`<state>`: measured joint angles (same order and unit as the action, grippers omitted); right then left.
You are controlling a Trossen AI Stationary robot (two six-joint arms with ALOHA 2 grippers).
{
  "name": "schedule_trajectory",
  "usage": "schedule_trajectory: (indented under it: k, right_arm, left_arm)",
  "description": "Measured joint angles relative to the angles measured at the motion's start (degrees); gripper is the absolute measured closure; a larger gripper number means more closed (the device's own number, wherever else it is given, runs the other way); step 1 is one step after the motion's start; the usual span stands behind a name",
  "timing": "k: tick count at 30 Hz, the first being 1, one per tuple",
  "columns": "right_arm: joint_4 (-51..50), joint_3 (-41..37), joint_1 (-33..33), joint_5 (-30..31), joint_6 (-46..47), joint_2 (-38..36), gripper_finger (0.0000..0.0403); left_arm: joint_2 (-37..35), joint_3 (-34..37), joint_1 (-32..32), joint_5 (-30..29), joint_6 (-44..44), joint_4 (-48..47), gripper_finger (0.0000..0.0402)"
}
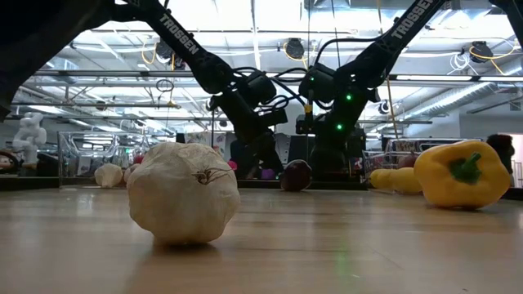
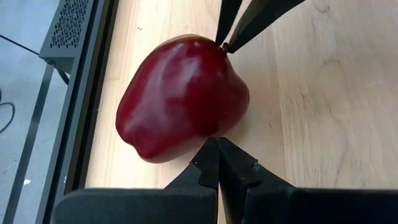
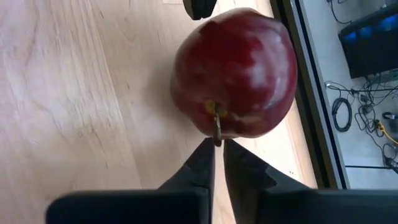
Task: Sort produce into baskets
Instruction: Put the apple into the right transparent bin
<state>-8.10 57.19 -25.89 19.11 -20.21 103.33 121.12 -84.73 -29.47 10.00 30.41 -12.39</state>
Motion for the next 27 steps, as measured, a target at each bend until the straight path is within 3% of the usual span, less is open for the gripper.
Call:
schedule_trajectory:
  k: [5,15,27]
  right_arm:
    - [0.04,0.00,-0.06,-0.15,-0.17,0.00,0.0399]
    - [-0.03,0.02,-1.07,-2.56,0.06,-0.11,0.0402]
    - [-6.63,0.13,-1.03,-2.56,1.44,-5.75,0.0403]
  left_arm:
    - [0.00,0.00,0.00,0.00,0.00,-0.01,0.0400]
    - [-0.14,-0.02,0.17,-0.02,-0.02,-0.68,0.0400]
    - [-9.64,0.28,-0.98,-1.68,-0.11,-23.35,0.0400]
